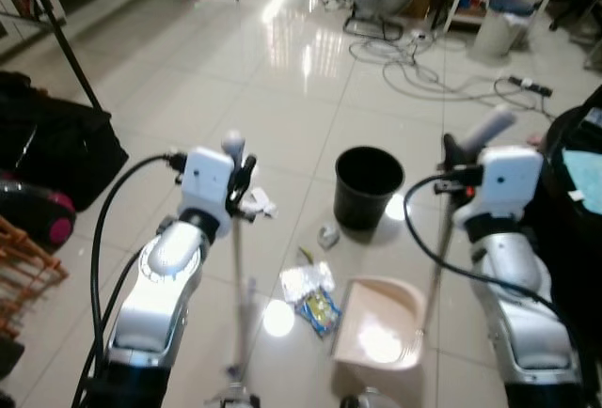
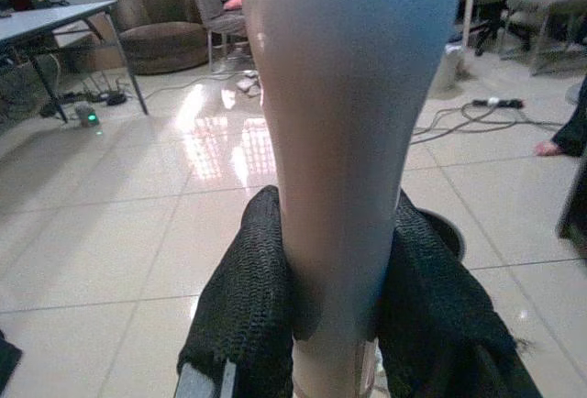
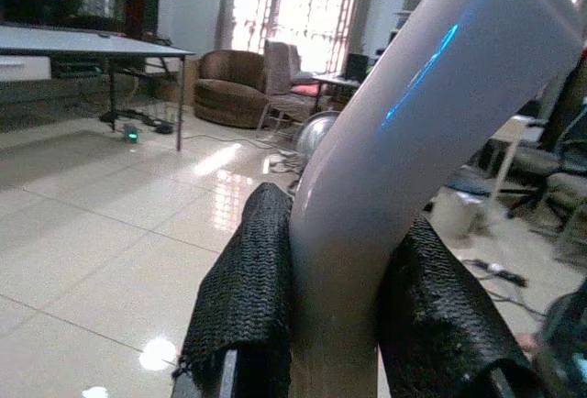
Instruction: Sweep floor
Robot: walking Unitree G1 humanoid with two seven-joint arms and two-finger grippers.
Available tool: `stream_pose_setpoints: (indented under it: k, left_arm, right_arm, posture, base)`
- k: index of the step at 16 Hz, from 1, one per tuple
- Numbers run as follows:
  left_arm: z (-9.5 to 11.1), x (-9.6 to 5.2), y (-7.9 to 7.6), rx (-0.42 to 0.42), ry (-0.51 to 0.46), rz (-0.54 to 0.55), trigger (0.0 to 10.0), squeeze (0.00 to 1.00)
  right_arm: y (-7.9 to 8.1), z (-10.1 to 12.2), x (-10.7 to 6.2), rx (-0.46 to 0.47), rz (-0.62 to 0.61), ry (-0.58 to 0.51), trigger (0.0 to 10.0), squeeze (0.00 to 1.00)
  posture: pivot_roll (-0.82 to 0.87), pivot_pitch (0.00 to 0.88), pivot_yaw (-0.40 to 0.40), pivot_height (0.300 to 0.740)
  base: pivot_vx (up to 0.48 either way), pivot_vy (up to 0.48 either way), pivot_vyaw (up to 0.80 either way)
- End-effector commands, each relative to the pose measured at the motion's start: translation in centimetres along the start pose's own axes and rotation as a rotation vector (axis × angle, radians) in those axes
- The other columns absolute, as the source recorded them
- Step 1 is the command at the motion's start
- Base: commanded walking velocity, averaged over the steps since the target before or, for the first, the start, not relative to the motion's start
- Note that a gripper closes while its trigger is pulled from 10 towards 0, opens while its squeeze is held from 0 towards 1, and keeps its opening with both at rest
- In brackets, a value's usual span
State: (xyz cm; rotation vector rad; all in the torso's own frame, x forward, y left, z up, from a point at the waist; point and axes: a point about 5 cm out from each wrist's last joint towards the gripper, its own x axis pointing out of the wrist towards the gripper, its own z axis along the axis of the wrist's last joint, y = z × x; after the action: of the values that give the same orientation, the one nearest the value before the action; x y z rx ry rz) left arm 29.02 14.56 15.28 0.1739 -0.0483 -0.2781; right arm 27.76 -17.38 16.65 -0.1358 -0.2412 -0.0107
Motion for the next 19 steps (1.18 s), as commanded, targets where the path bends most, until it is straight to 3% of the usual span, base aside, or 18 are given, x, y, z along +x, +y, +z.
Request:
stream_pose_setpoints:
  k: [1,3,8,19]
  left_arm:
    - [0.65,-0.12,0.98,0.066,-0.021,0.034,10.0,0.00]
    - [0.96,-0.03,1.09,0.068,-0.051,0.034,10.0,0.00]
    - [1.34,0.02,1.09,0.080,-0.075,0.020,10.0,0.00]
    - [1.26,0.12,1.78,0.108,-0.072,0.035,10.0,0.00]
  right_arm:
    - [0.60,0.80,0.25,0.027,0.012,-0.031,10.0,0.00]
    - [0.55,0.59,0.15,0.059,0.000,-0.018,10.0,0.00]
    - [0.76,0.14,-0.30,0.079,0.000,-0.010,10.0,0.00]
    - [0.89,-0.17,-0.09,0.057,0.034,0.001,10.0,0.00]
  posture:
    - [0.03,0.100,-0.037,0.740]
    - [0.03,0.099,-0.036,0.740]
    - [0.03,0.086,-0.034,0.740]
    - [0.04,0.084,-0.033,0.740]
  base:
    - [0.000,0.000,0.00]
    - [0.000,0.000,0.00]
    - [0.318,0.000,-0.71]
    - [0.334,0.000,0.00]
